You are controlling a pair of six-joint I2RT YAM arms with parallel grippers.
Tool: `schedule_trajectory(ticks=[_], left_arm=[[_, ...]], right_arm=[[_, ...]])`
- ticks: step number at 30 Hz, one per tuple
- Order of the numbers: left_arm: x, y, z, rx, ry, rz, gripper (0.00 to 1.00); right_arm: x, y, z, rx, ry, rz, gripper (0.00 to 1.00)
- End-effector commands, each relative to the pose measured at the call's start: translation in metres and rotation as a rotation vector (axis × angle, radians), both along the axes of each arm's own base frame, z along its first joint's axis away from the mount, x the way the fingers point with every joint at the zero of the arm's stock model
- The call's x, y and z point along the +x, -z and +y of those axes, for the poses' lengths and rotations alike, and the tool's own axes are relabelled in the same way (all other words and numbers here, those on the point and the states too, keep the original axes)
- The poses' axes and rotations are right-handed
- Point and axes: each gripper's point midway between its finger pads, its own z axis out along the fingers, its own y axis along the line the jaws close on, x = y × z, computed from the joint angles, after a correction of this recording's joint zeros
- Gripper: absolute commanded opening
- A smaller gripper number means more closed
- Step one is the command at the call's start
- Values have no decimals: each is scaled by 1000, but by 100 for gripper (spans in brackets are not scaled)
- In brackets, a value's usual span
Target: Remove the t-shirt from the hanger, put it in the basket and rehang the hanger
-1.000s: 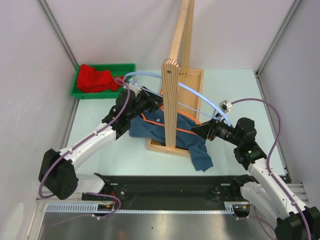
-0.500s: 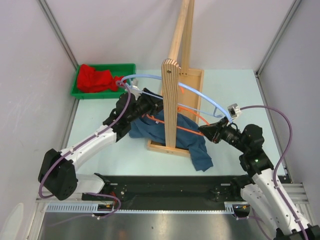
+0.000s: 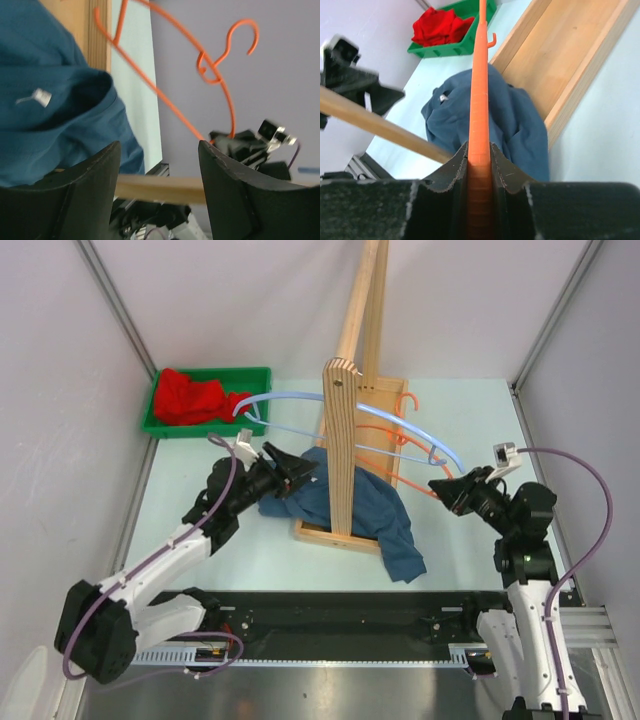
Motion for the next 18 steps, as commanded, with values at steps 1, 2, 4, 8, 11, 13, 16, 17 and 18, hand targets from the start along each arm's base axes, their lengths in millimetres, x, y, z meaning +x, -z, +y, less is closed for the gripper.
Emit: schedule_trajectory(ticks=[1,2,4,8,11,13,16,17,18], left_arm=[[-25,21,12,69,38,-27,68],[-34,31,17,80,38,-12,69],[-43,40,22,88,41,-9,70],[-60,64,33,126,39,16,70],[-68,66,38,141,43,8,70],[-72,63,39,149,53,-1,70],[-77,58,40,154,67,-21,70],[-77,54,40,153,69,-35,70],[-80,60,42,175,74,-14,70]], right_arm=[[14,-54,-4,-32,-23,-123,0],[18,-68,-5,-38,-21,-151,0],[33,-78,-8,-47,-29,-159,0],[55,-112,-12,-112,-51,-229,0],[73,-136,-21,-251,-44,-317,0],[80,-163,-26,-314,-26,-362,0],[113,-170,-35,-383,-35,-317,0],[116,-179,-35,-408,-47,-345,0],[118,-197,-34,-418,-52,-384,0]])
